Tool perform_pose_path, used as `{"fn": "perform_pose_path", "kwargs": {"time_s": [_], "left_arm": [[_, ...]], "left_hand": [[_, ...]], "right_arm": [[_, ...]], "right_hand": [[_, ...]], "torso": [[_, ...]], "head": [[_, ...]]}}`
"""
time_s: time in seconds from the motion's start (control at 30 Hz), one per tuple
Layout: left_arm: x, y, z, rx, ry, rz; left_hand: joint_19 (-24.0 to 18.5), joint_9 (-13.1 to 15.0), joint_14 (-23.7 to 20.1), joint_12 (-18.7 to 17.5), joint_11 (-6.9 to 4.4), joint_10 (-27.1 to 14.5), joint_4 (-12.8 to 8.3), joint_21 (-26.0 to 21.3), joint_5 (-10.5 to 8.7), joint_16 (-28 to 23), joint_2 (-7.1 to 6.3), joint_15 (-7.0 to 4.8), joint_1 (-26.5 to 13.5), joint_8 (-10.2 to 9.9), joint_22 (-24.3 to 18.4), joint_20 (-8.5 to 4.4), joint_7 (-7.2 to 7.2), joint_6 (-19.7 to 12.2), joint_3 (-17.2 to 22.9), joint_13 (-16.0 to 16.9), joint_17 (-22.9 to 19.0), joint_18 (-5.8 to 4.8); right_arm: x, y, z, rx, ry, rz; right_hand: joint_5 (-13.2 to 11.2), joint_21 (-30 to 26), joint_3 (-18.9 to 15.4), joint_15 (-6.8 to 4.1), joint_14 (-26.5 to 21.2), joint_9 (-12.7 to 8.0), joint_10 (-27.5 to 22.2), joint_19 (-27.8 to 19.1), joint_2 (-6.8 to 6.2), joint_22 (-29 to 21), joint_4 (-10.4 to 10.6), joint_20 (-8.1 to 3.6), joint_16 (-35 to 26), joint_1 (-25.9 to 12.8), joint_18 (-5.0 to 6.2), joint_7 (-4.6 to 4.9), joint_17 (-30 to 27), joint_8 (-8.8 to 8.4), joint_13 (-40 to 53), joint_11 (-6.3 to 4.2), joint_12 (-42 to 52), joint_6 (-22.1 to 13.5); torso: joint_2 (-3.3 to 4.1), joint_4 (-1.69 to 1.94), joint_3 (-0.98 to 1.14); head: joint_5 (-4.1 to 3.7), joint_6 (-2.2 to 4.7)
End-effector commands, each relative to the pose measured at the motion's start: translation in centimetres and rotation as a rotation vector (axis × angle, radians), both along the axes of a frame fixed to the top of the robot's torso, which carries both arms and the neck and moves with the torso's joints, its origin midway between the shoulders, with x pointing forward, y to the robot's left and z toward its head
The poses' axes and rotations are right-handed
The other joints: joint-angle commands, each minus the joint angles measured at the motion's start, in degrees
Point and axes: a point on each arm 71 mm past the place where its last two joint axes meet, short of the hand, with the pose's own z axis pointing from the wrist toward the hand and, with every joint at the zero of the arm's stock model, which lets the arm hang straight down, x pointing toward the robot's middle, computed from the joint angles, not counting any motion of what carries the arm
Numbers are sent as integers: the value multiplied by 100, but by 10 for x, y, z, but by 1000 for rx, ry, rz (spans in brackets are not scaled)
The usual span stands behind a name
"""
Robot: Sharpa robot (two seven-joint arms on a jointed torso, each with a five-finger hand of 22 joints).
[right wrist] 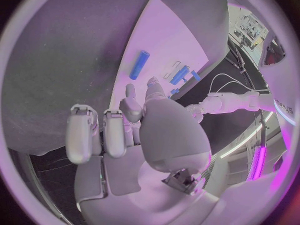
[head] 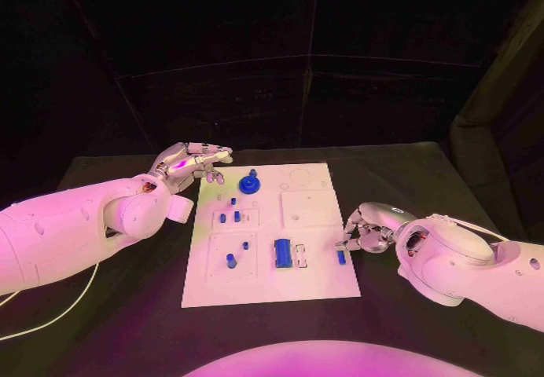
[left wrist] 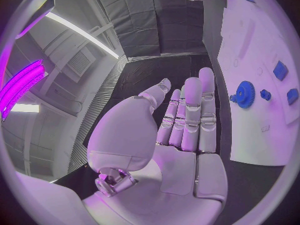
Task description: Assemble the parts on the task board
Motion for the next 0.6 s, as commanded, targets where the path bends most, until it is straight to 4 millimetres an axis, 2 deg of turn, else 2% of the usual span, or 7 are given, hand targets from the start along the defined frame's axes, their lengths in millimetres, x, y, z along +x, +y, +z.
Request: {"fn": "perform_pose_path", "kwargs": {"time_s": [0.03,0.2,0.4,0.6], "left_arm": [[0,-1,1,-10,-2,-10],[-1,-1,1,-10,-1,-10],[-1,0,0,-10,0,-10],[-1,0,0,-10,1,-10]], "left_hand": [[29,-1,-31,34,12,-32,-12,-24,13,4,28,-7,12,20,-10,24,-2,-27,-30,-6,-5,31],[29,-1,-31,34,12,-32,-12,-24,13,4,28,-7,12,20,-10,24,-2,-27,-30,-6,-5,31],[29,-1,-31,34,12,-32,-12,-24,13,4,28,-7,12,20,-10,24,-2,-27,-30,-6,-5,31],[29,-1,-31,34,12,-32,-12,-24,13,4,28,-7,12,20,-10,24,-2,-27,-30,-6,-5,31]], "right_arm": [[0,2,-2,-92,3,28],[2,2,-4,-108,4,26],[3,6,-7,-118,15,37],[1,10,-12,-147,52,58]], "right_hand": [[-29,3,-39,-42,332,16,-1,57,12,251,-3,-8,-33,-67,-75,3,63,21,-5,-34,-22,35],[-44,-2,-58,-46,331,27,-1,53,0,242,14,-14,-37,-76,-73,3,59,11,-10,-35,-30,23],[-9,-3,-59,-49,332,47,1,53,9,244,11,-21,-38,-30,-74,3,61,-5,-9,-38,-33,5],[42,1,-49,-54,335,90,12,57,48,254,-10,-29,-35,67,-77,-1,74,-14,1,-42,-28,15]], "torso": [[0,6,-1],[-3,20,-7],[2,10,-5],[6,17,-4]], "head": [[5,8],[-15,6],[-3,6],[10,-18]]}}
